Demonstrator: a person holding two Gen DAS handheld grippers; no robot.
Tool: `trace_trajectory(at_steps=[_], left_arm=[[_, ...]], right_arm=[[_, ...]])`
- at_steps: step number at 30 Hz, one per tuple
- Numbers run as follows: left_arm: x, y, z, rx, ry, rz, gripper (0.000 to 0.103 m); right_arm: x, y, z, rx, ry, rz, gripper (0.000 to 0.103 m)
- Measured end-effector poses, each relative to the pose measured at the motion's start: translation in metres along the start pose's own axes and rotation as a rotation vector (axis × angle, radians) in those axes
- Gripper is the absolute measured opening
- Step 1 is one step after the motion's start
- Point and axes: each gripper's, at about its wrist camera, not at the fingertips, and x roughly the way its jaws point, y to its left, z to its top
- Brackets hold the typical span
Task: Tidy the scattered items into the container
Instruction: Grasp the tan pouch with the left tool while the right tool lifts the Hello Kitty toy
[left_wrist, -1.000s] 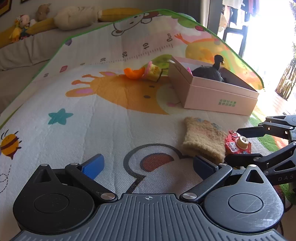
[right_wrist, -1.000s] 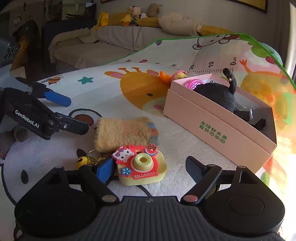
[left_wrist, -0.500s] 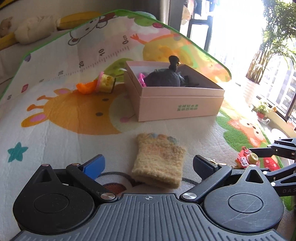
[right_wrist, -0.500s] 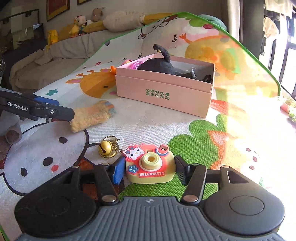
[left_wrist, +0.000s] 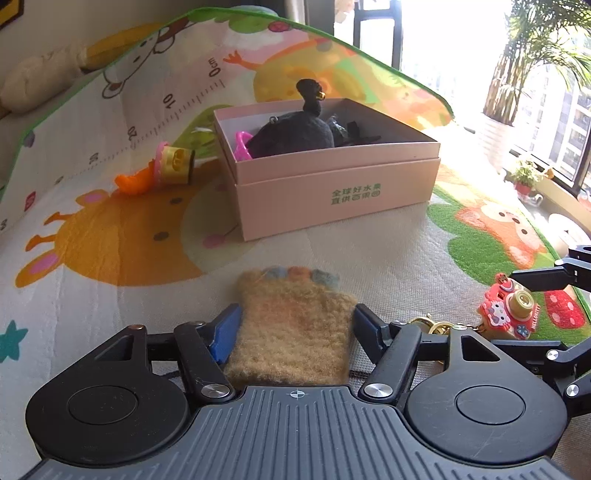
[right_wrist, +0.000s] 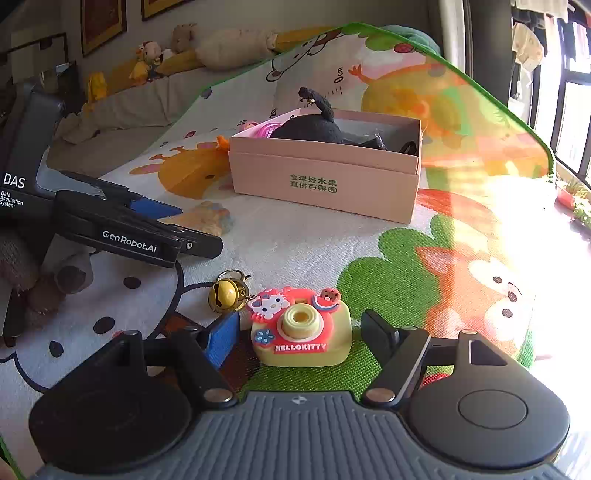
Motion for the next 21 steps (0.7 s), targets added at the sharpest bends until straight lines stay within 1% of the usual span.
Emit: trace_trajectory(at_steps=[2, 6, 9, 10, 11, 14, 16, 18, 21], left_arm=[[-0.004, 0.001, -0.002, -0.003, 0.004, -0.005, 0.064], [-0.016, -0.002, -0.009, -0.002, 0.017, -0.027, 0.064], [-0.021, -0.003, -0.014, 0.002, 0.018, -0.02, 0.074], [-0.021, -0.002, -0.015, 0.007, 0.017, -0.016, 0.083], [-0.022, -0.002, -0.016, 0.011, 0.016, -0.015, 0.087], [-0.019, 0.0, -0.018, 0.014, 0.029, -0.018, 0.088], [-0.017, 0.0, -0.019, 0.018, 0.02, -0.019, 0.088], [-0.016, -0.001, -0.018, 0.016, 0.016, -0.022, 0.088], [-0.016, -0.007, -0.015, 0.036, 0.006, -0.038, 0.075]], right_arm=[[0.001, 0.001, 0.0, -0.003, 0.003, -0.005, 0.077], [0.001, 0.001, 0.0, -0.006, 0.006, -0.011, 0.079], [0.002, 0.001, 0.001, -0.004, 0.008, -0.01, 0.081], [0.002, 0.001, 0.001, -0.004, 0.008, -0.01, 0.081], [0.002, 0.001, 0.001, -0.006, 0.009, -0.011, 0.081], [0.002, 0.001, 0.001, -0.009, 0.009, -0.012, 0.081], [0.002, 0.001, 0.001, -0.007, 0.009, -0.011, 0.081], [0.002, 0.001, 0.001, -0.008, 0.01, -0.012, 0.081], [0.003, 0.003, 0.001, -0.016, 0.016, -0.01, 0.083]])
